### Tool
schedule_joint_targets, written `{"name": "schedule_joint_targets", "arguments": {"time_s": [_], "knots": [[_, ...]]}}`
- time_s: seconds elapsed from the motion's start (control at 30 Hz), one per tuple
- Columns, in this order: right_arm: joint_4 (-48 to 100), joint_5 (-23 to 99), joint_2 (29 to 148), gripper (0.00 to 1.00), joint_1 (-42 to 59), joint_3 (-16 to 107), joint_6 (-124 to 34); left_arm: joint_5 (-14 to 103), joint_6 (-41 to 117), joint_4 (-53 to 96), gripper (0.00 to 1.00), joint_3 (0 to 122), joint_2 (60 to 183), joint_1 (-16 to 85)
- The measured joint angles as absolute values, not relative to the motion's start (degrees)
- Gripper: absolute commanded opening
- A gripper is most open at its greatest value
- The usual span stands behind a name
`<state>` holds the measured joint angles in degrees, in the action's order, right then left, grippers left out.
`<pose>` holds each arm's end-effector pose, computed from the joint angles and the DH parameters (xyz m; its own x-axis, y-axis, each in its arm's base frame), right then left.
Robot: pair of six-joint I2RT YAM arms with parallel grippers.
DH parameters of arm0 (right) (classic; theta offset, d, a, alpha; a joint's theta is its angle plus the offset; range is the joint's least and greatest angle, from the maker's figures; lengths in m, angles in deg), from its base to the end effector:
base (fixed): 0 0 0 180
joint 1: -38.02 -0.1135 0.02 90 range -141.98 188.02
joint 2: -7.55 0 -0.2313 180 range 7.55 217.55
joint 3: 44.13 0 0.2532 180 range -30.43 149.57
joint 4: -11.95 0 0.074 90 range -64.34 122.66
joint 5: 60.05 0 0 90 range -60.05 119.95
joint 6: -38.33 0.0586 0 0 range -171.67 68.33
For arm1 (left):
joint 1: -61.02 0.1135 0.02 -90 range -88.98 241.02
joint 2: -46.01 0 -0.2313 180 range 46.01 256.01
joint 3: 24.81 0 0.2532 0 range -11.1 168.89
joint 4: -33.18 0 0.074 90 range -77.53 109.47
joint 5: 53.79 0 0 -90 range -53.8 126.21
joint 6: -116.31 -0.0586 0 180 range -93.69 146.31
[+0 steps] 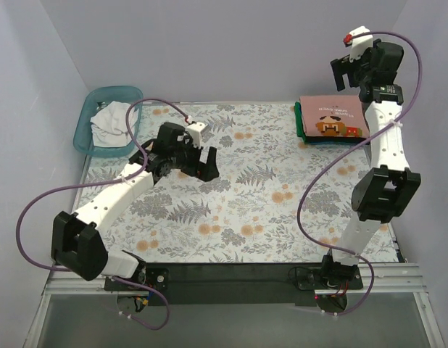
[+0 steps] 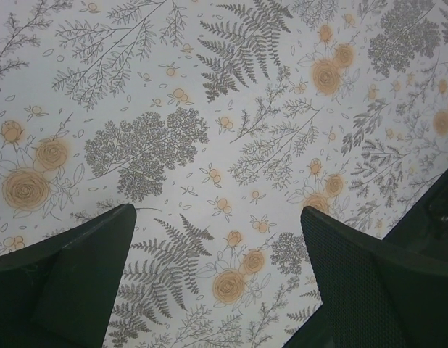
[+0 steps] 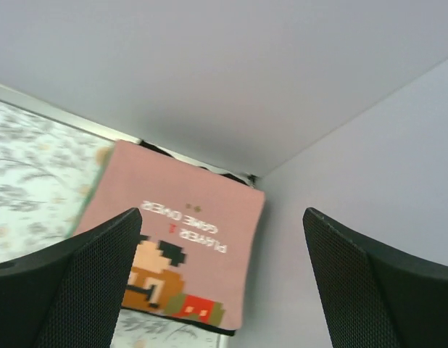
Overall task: Fold and stack the t-shirts
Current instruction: Neatly place the folded tshirt to the corner
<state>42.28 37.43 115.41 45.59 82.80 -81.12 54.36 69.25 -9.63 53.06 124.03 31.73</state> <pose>0.4568 -0.0530 0.3906 -0.1705 -0.4691 -0.8665 -0.0916 0.8831 -0.4601 0.2702 -0.1725 0.2507 -0.8873 -0.2445 -0.3911 0.0810 0.7522 -0.6540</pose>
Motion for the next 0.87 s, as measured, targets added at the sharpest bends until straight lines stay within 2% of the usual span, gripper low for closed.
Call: {"name": "schedule_joint_targets", "arguments": {"time_s": [0.2, 0.37, 0.57, 0.87], "knots": [[51.37, 45.47, 105.57, 0.98, 42.57, 79.11, -73.15, 59.34, 69.64, -16.61, 0.98, 55.18, 126.19, 40.49], [57.78, 50.02, 97.57, 0.98, 38.22, 60.25, -68.19, 60.76, 69.79, -18.46, 0.98, 54.70, 126.30, 44.66], [60.79, 52.56, 94.80, 0.98, 30.75, 39.40, -63.90, 59.17, 69.71, -17.41, 0.98, 50.61, 126.17, 49.78], [60.11, 52.49, 82.86, 0.98, 25.55, 27.20, -62.72, 54.18, 68.66, -17.39, 0.98, 44.66, 122.15, 50.46]]}}
